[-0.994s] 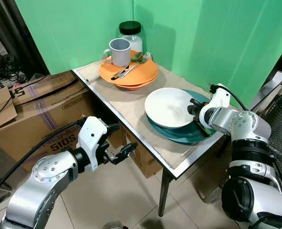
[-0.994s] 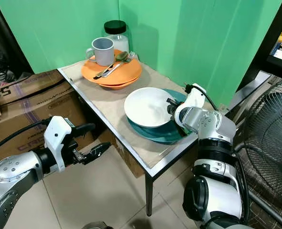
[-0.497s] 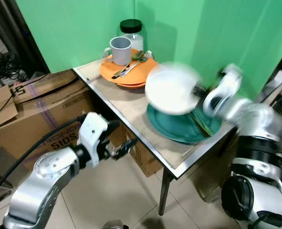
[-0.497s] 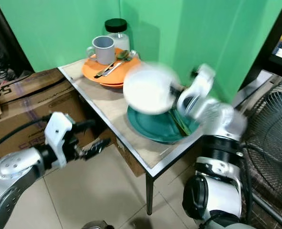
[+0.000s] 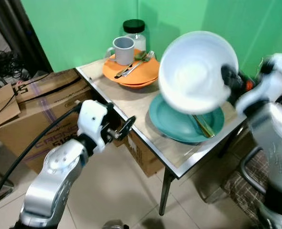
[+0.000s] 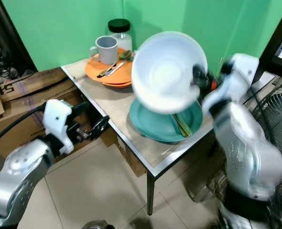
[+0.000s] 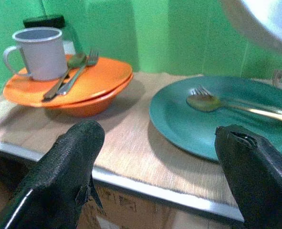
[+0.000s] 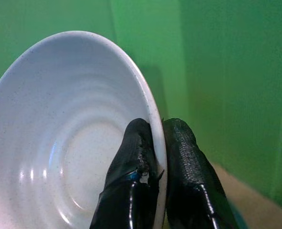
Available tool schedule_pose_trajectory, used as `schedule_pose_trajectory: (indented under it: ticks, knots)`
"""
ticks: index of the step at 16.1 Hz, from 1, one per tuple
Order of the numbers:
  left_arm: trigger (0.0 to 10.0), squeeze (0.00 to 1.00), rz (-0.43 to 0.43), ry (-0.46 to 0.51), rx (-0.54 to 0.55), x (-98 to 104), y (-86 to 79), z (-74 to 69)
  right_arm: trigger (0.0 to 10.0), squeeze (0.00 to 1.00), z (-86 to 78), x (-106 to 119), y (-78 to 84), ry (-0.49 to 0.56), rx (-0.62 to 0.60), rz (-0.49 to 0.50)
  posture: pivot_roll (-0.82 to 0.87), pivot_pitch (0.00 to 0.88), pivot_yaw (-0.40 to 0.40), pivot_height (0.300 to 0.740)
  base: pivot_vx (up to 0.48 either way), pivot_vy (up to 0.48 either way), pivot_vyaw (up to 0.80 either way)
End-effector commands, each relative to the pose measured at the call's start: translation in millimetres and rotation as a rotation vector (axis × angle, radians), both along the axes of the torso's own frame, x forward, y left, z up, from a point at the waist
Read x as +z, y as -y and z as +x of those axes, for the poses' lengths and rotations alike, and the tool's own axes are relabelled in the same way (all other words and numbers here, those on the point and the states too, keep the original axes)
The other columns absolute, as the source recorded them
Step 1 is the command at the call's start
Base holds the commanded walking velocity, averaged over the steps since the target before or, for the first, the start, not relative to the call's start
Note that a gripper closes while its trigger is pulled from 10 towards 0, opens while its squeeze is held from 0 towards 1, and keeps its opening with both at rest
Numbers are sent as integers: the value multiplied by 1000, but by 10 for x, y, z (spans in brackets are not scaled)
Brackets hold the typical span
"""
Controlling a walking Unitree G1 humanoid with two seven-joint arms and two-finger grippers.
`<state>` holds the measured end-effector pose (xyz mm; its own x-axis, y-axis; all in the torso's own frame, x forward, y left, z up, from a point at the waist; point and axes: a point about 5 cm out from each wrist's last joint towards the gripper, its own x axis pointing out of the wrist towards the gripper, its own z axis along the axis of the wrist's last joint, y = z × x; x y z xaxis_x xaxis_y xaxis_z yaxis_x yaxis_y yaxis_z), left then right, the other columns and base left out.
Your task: Setting the table
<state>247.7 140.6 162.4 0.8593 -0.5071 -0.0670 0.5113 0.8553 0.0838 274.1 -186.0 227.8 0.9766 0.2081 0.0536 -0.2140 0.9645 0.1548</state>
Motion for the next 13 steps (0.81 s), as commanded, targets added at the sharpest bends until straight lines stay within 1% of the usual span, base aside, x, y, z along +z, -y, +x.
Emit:
schedule_pose_trajectory:
  ticks: [1,2,3,4,5,8,10,11,13]
  knots:
    - [10000,0,29,23,-14,21,13,-59,10000,0,-98,21,-86,62,18,0,105,0,36,740,0,0,0]
    - [10000,0,24,30,-7,22,27,-67,10000,0,-155,-13,-94,68,4,-4,111,0,29,740,0,0,0]
    - [10000,0,21,33,-2,25,31,-66,10000,0,-169,-35,-108,59,9,-18,111,0,29,740,0,0,0]
    - [10000,0,24,46,19,34,35,-54,10000,0,-192,-112,-154,51,18,-95,113,0,25,740,0,0,0]
    - [10000,0,30,51,33,32,33,-44,10000,0,-205,-173,-188,47,17,-127,114,0,24,740,0,0,0]
    - [10000,0,36,54,57,16,22,-34,10000,0,-229,-229,-248,60,14,-124,114,0,18,740,0,0,-800]
    - [10000,0,33,54,72,7,29,-25,10000,0,-222,-256,-217,65,-23,-155,115,0,16,740,0,0,-800]
    - [10000,0,32,55,73,7,32,-25,10000,0,-221,-259,-212,68,-22,-151,116,0,16,740,0,0,-800]
    - [10000,0,36,57,78,1,33,-26,10000,0,-209,-238,-148,86,-73,-145,117,0,16,740,0,0,-800]
